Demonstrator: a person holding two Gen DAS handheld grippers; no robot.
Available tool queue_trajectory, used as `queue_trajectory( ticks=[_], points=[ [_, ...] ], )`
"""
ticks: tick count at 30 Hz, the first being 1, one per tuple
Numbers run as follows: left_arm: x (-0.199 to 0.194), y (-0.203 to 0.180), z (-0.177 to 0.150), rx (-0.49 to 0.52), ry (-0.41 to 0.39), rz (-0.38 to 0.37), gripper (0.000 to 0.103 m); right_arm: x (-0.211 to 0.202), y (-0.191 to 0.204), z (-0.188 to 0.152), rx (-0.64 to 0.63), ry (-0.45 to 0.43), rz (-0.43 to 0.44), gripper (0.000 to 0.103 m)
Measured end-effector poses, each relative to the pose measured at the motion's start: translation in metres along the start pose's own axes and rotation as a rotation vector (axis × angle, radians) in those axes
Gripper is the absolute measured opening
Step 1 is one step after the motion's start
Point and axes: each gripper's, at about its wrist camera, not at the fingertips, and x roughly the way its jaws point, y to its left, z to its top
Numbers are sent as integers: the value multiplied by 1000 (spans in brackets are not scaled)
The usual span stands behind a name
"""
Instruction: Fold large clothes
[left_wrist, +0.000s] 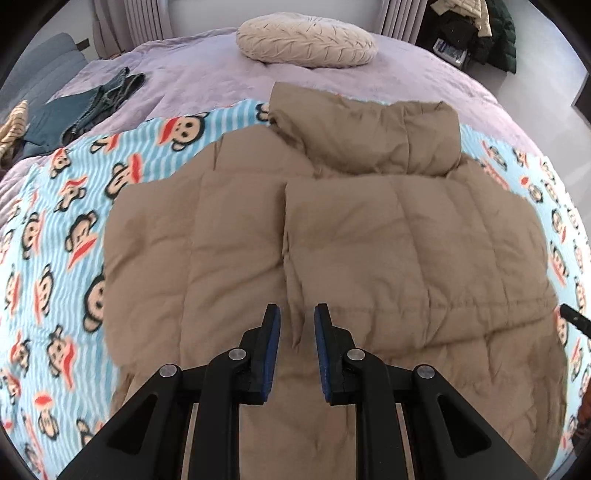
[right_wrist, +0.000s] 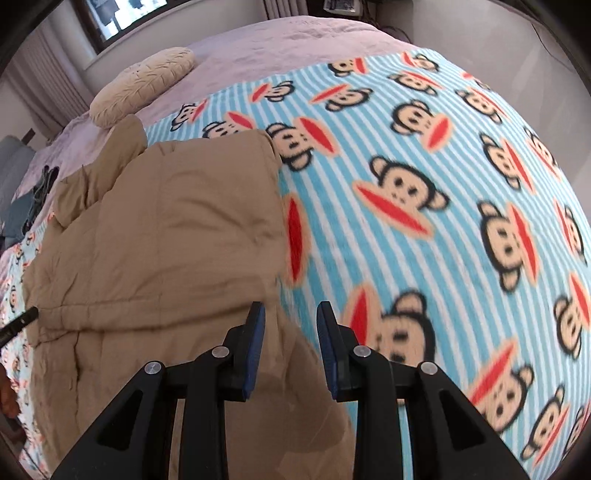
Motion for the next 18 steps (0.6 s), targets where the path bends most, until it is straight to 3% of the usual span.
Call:
queue_trajectory(
  ticks=[17,18],
  points=[
    [-38,-32,-62,-41,54,35,21,-28,0,-47,37,117,163,40],
    [-41,-32,-67,-49,53,38,25,-28,1,-48,32,123,170,40]
  ],
)
